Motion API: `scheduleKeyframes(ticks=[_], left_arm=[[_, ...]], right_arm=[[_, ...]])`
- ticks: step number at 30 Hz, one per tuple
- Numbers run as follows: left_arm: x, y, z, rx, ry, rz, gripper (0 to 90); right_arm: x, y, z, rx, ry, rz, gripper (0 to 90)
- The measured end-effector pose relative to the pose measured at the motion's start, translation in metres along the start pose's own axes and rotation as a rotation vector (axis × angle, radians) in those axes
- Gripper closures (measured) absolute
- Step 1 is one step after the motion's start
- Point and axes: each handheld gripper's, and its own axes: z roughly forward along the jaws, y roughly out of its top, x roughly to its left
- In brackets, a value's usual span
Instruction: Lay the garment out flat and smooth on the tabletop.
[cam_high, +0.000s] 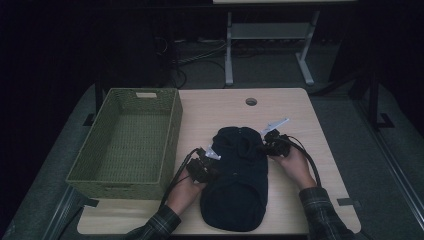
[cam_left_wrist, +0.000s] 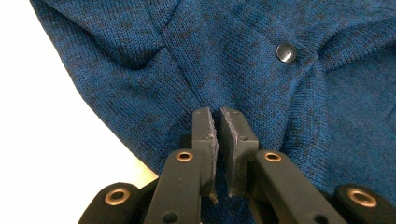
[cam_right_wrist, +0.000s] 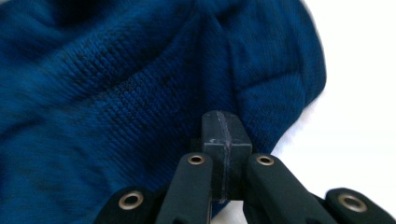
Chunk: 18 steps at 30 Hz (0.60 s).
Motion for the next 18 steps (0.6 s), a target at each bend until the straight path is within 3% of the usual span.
scheduleKeyframes(ticks=[3, 12, 18], left_arm=[[-0.003, 0.0, 0.001, -0.006, -0.055, -0.015, 83.7], [-0.011, 0.005, 0.005, -0.009, -0.092, 0.0, 82.2], [-0.007, 0.008, 0.001, -0.038, -0.115, -0.022, 73.6]], right_arm=[[-0.006, 0.0, 0.0, -0.002, -0.034, 0.008, 90.0], [-0.007, 0.001, 0.0, 0.0, -0.04, -0.009, 89.8], [-0.009, 0.003, -0.009, -0.05, -0.015, 0.008, 78.4]])
